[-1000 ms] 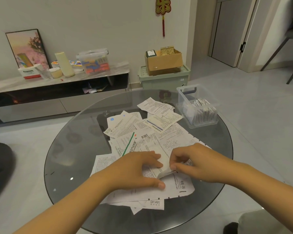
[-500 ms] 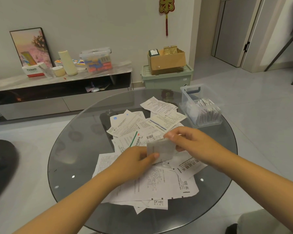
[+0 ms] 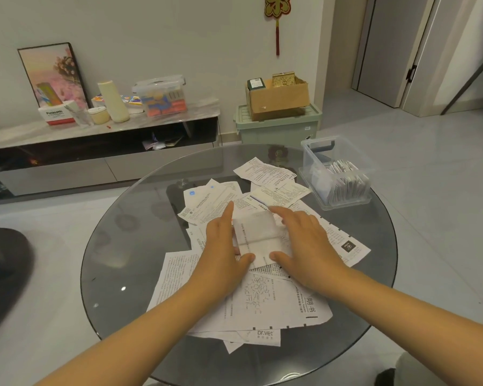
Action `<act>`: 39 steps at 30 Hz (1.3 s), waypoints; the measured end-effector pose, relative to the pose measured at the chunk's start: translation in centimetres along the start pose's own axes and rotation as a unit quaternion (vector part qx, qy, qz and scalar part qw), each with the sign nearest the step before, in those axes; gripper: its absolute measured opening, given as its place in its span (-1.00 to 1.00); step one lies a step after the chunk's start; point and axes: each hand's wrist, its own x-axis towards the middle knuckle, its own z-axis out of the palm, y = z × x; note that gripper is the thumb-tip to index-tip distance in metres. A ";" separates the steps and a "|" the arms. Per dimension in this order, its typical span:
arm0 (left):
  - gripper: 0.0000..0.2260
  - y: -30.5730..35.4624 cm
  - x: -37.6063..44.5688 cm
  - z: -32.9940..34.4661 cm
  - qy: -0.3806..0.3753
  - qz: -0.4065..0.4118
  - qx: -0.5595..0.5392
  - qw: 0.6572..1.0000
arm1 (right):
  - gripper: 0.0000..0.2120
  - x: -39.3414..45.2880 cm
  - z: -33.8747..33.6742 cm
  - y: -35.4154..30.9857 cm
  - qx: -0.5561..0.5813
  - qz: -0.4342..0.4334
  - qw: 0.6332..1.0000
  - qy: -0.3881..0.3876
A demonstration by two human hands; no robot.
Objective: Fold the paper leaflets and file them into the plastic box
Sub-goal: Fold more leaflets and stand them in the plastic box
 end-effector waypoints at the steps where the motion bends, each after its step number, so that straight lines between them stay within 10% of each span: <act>1: -0.11 -0.2 -0.1 0.1 0.002 0.016 0.024 1.000 | -0.24 -0.2 0.0 0.0 -0.004 -0.009 1.000 0.007; 8: -0.52 -0.8 -0.3 -0.5 0.023 0.141 0.187 0.972 | -0.62 -0.2 0.3 1.2 -0.092 -0.096 0.991 -0.033; 18: -0.64 -0.3 0.3 -1.5 -0.069 0.180 0.275 0.942 | -0.52 0.3 -0.2 1.4 -0.108 -0.122 0.981 -0.106; 26: -0.92 0.3 1.9 -1.7 -0.010 0.041 0.127 0.991 | -0.74 2.2 0.3 0.9 0.011 0.008 0.999 -0.041; 33: -0.67 0.1 3.1 -0.8 0.019 -0.016 0.086 0.996 | -0.71 3.5 1.9 1.0 0.074 0.087 0.993 0.002; 39: -0.80 0.0 3.2 -0.4 0.020 0.083 0.221 0.972 | -0.75 3.1 2.1 0.8 -0.044 -0.030 0.998 0.030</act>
